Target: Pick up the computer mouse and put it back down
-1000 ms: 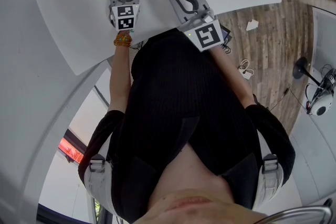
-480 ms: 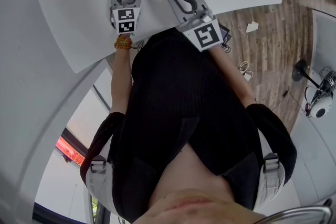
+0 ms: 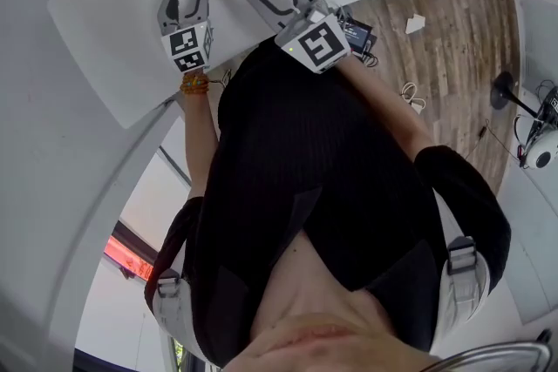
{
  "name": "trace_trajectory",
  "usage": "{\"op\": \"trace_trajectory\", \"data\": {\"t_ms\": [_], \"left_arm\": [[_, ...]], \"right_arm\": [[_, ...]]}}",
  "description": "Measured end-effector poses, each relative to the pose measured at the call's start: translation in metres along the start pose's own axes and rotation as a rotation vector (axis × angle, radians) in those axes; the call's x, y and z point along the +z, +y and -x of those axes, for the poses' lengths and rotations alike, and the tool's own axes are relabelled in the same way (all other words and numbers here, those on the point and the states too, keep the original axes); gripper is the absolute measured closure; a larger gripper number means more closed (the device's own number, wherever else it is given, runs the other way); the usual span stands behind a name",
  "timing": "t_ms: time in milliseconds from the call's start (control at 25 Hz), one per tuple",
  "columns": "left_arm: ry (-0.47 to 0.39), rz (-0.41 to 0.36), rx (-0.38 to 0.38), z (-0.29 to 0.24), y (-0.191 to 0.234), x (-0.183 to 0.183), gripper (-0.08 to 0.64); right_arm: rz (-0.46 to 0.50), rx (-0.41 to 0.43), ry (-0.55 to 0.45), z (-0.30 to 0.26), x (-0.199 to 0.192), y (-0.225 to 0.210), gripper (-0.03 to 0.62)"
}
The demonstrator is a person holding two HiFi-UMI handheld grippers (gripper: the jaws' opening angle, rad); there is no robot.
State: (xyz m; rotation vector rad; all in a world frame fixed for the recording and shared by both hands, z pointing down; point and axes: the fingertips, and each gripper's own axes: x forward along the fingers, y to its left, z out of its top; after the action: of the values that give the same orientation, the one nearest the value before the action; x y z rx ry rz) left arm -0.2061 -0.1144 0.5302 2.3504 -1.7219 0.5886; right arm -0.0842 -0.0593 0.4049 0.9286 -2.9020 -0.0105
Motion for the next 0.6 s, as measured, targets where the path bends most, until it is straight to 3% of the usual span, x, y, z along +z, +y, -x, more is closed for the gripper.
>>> {"op": "trace_trajectory", "data": {"t_ms": [320, 600], "left_arm": [[-0.149, 0.009, 0.04, 0.034, -0.003, 0.051, 0.305], [-0.222, 0.042, 0.051, 0.044, 0.001, 0.073, 0.305]], "right_arm": [[0.014, 0.02, -0.021, 0.0, 0.003, 0.007, 0.563], [0.015, 0.048, -0.038, -0.007, 0.006, 0.015, 0.563]]}}
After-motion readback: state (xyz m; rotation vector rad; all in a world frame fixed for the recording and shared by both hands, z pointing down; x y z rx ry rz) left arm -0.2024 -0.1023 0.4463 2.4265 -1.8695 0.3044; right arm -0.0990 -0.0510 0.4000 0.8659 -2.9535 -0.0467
